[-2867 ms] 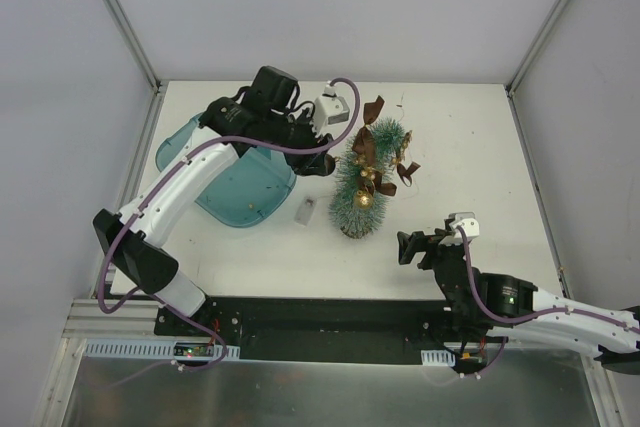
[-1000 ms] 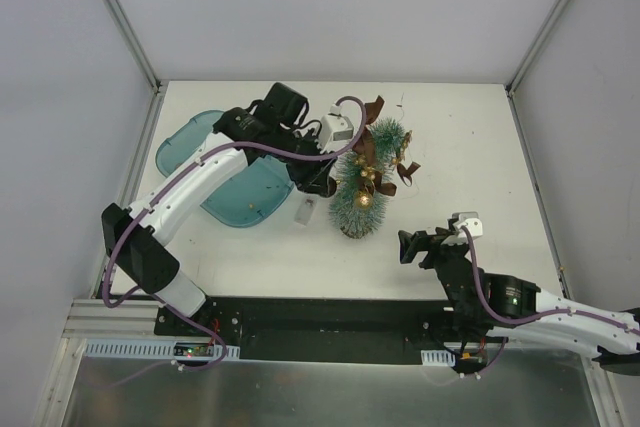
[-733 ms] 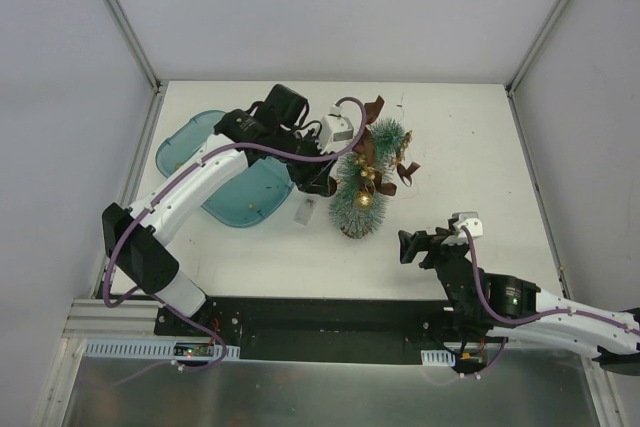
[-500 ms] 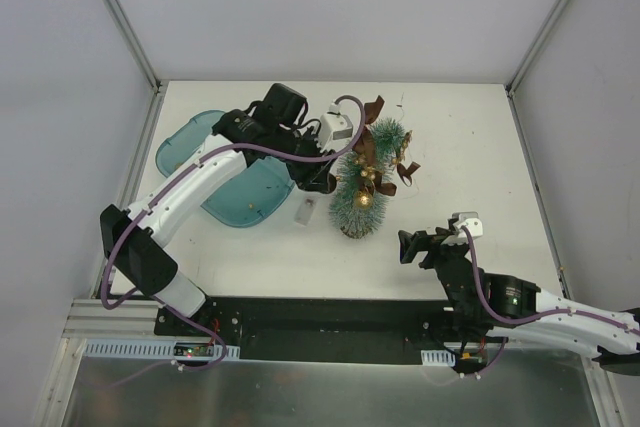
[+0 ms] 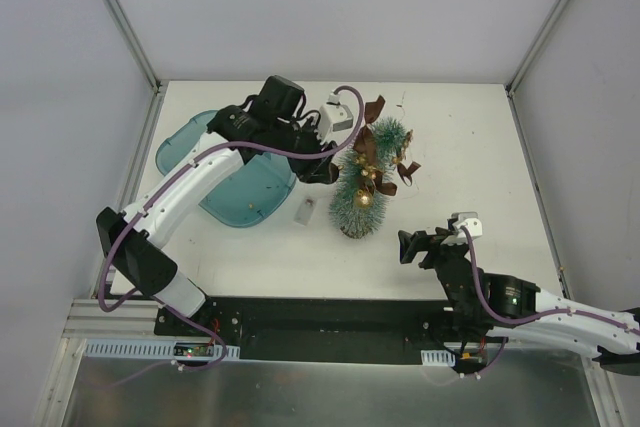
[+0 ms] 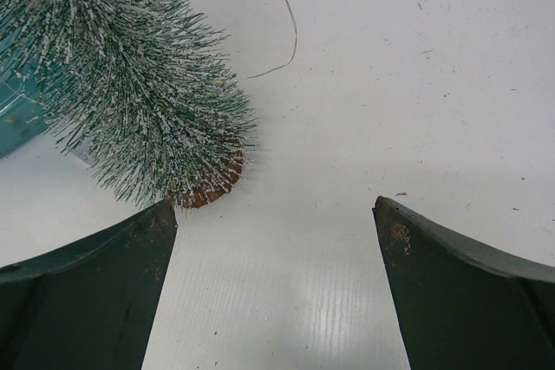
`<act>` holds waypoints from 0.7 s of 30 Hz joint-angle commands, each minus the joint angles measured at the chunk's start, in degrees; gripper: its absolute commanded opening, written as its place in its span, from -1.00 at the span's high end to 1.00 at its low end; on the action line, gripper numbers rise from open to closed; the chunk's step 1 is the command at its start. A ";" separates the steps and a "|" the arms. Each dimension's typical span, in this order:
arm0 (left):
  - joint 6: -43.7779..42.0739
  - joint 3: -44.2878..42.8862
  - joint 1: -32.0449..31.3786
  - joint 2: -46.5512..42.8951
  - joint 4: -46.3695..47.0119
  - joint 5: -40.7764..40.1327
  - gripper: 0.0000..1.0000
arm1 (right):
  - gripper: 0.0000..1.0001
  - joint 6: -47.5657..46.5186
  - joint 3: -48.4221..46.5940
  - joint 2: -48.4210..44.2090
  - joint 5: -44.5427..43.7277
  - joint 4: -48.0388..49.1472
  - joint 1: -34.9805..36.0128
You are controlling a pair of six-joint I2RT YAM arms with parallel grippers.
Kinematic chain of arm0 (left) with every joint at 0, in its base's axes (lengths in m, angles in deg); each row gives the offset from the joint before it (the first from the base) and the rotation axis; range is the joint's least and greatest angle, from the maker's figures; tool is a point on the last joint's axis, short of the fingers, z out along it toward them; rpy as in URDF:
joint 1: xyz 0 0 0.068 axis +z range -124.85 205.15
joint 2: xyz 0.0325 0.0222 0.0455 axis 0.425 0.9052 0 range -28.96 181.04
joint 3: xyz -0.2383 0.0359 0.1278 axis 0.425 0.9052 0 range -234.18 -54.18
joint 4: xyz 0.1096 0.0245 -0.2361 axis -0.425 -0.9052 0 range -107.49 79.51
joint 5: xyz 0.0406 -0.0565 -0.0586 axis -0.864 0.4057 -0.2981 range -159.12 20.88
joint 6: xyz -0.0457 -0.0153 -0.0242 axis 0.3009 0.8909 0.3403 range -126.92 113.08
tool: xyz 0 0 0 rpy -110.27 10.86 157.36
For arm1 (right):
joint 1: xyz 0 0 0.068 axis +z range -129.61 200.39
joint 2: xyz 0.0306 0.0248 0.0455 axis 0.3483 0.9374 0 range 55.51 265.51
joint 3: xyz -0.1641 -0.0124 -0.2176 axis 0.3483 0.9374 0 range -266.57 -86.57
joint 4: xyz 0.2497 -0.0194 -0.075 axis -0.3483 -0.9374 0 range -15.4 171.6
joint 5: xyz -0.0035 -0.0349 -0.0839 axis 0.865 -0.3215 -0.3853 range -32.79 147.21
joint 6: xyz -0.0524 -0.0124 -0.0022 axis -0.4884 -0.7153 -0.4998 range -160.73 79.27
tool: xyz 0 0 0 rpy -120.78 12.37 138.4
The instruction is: Decorate the small christmas tree
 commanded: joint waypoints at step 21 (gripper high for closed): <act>-1.76 4.50 -2.87 -1.85 0.61 3.25 1.00 | -0.96 -1.08 -1.82 1.24 -1.10 2.50 -0.15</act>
